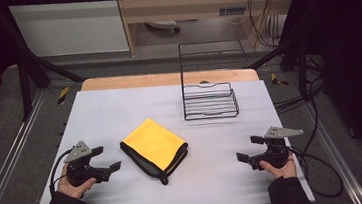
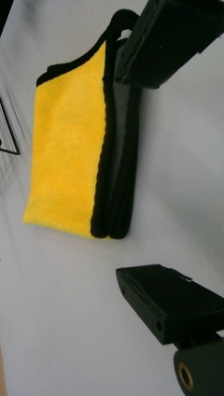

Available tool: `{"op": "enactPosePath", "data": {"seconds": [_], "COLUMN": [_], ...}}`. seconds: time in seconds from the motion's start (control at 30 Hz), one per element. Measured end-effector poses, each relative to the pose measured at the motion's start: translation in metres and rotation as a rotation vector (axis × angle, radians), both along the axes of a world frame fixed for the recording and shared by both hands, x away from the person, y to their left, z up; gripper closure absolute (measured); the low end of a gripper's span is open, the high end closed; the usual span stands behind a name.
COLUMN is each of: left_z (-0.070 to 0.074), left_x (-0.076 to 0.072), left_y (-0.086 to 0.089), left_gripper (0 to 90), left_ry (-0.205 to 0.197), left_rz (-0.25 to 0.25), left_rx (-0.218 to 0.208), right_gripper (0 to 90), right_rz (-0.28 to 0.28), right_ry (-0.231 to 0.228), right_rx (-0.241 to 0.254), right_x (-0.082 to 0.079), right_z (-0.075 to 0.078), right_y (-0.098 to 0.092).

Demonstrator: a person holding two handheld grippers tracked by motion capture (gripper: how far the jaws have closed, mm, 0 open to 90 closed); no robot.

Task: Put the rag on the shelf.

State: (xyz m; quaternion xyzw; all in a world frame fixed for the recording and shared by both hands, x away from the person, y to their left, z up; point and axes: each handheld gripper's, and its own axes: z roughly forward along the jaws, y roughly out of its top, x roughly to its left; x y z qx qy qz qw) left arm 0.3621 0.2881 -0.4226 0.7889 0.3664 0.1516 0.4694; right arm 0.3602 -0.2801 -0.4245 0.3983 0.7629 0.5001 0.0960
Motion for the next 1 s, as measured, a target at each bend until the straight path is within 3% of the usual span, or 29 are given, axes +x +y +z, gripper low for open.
{"op": "enactPosePath", "data": {"seconds": [0.5,1.0], "left_z": [-0.001,0.000], "left_x": [-0.002,-0.001], "left_y": [0.000,0.001], "left_gripper": [7.9,7.5], "left_ry": [-0.002,0.000], "left_rz": [0.004,0.022], "left_rx": [0.010,0.009], "right_gripper": [1.2,1.6], "right_rz": [-0.004,0.059], "right_ry": [0.009,0.010], "right_rx": [-0.031,-0.069], "right_x": [-0.001,0.000], "right_z": [0.002,0.008], "right_y": [0.011,0.065]}}
